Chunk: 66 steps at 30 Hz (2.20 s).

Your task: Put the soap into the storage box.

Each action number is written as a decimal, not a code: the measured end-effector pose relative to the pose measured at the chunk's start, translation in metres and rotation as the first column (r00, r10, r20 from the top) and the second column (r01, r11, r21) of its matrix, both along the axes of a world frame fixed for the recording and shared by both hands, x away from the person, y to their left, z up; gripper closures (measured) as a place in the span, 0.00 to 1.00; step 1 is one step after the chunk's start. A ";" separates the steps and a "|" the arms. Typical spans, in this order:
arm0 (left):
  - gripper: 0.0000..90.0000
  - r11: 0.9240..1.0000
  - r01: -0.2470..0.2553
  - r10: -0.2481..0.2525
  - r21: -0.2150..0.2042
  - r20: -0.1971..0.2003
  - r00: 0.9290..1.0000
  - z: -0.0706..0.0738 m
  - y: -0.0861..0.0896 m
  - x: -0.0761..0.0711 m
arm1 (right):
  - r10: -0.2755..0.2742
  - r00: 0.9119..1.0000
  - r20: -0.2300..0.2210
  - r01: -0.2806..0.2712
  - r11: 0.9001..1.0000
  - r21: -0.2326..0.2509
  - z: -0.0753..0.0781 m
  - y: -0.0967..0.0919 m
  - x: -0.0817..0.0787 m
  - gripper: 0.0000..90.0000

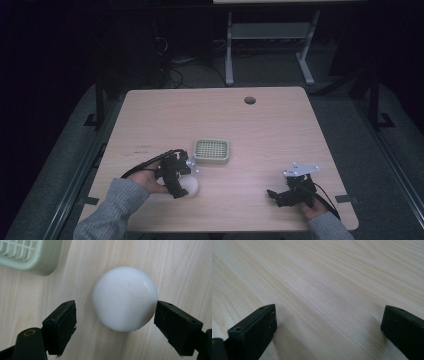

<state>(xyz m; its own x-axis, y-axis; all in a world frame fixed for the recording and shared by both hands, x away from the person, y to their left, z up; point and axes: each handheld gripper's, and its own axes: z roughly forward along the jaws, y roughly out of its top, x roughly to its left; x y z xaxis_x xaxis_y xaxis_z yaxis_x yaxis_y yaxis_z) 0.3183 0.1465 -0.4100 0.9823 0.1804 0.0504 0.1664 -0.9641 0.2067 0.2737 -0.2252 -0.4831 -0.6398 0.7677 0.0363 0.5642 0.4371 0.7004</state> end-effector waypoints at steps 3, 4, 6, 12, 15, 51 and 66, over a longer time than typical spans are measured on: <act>0.19 1.000 0.013 -0.013 0.017 -0.010 1.000 -0.003 -0.004 0.000 | 0.000 1.000 0.000 0.000 1.000 0.000 0.000 0.000 0.000 0.00; 0.19 1.000 0.019 -0.019 0.018 -0.007 1.000 -0.004 -0.005 0.000 | 0.000 1.000 0.000 0.000 1.000 0.000 0.000 0.000 0.000 0.00; 0.19 1.000 0.019 -0.019 0.011 -0.023 1.000 -0.006 -0.007 0.001 | 0.000 1.000 0.000 0.000 1.000 0.000 0.000 0.000 0.000 0.00; 0.19 0.999 0.026 -0.025 0.028 -0.034 0.999 -0.013 -0.012 0.001 | 0.000 1.000 0.000 0.000 1.000 0.000 0.000 0.000 0.000 0.00; 0.19 0.999 0.026 -0.024 0.031 -0.040 0.999 -0.014 -0.013 0.001 | 0.000 1.000 0.000 0.000 1.000 0.000 0.000 0.000 0.000 0.00; 0.26 0.998 0.061 -0.059 0.028 -0.081 0.995 -0.023 -0.018 0.006 | 0.004 1.000 0.005 -0.004 1.000 -0.001 0.000 0.000 0.000 0.00; 0.26 0.998 0.061 -0.060 0.017 -0.063 0.996 -0.008 -0.020 0.014 | 0.003 1.000 0.005 -0.003 1.000 -0.001 0.000 0.000 0.000 0.00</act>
<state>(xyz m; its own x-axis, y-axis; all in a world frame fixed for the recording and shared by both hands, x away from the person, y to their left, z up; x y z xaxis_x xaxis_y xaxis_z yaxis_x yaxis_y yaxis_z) 0.3318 0.1268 -0.4180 0.9927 0.1200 -0.0081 0.1195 -0.9765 0.1791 0.2740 -0.2255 -0.4831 -0.6425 0.7656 0.0325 0.5595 0.4398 0.7025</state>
